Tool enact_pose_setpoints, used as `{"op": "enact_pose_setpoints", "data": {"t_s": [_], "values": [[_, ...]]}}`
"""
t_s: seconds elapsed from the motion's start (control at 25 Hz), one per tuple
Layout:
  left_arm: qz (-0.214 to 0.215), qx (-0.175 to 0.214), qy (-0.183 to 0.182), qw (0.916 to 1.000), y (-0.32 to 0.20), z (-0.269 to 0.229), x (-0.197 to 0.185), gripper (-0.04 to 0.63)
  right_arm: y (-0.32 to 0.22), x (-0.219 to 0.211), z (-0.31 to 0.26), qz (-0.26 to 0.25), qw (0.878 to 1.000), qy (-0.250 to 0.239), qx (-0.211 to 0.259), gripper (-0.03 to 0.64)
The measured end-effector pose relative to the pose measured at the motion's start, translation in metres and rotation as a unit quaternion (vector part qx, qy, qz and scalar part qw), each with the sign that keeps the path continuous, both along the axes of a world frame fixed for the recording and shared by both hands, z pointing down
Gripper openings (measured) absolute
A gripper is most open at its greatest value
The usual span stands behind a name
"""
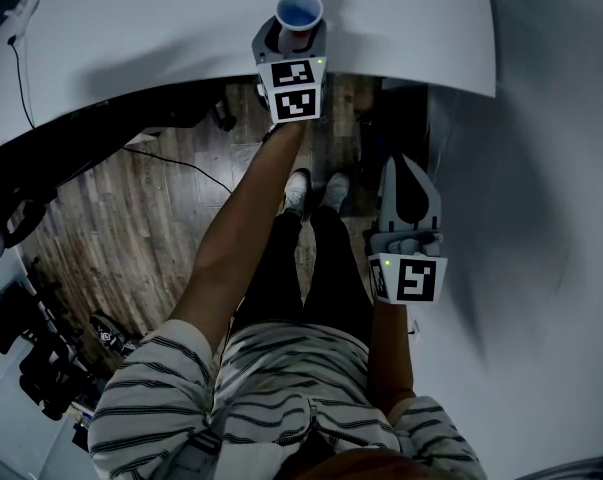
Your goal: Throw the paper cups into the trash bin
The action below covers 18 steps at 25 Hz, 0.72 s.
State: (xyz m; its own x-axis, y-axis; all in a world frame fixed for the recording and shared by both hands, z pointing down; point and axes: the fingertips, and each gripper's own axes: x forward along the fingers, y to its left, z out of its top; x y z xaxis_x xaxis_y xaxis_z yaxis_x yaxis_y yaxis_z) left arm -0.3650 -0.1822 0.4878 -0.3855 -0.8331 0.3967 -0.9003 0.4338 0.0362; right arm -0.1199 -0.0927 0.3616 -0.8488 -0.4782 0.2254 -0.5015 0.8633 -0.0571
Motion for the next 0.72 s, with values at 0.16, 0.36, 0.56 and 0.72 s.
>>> {"op": "enact_pose_setpoints", "data": {"t_s": [0.16,0.36,0.56,0.72], "values": [[0.003,0.007,-0.002,1.0,0.0,-0.009,0.001,0.29,0.001,0.002,-0.001,0.002,1.0,-0.006,-0.006,0.009],[0.011,0.019,-0.003,0.9998,0.003,-0.027,0.007,0.288,0.001,0.004,-0.007,0.009,1.0,-0.007,-0.008,0.009],[0.024,0.029,-0.004,0.9993,0.005,-0.046,0.02,0.288,-0.001,0.008,-0.018,0.023,1.0,-0.012,-0.003,0.009],[0.037,0.048,0.007,0.9982,0.009,-0.066,0.033,0.288,0.004,0.011,-0.023,0.018,1.0,-0.014,-0.005,0.009]]}}
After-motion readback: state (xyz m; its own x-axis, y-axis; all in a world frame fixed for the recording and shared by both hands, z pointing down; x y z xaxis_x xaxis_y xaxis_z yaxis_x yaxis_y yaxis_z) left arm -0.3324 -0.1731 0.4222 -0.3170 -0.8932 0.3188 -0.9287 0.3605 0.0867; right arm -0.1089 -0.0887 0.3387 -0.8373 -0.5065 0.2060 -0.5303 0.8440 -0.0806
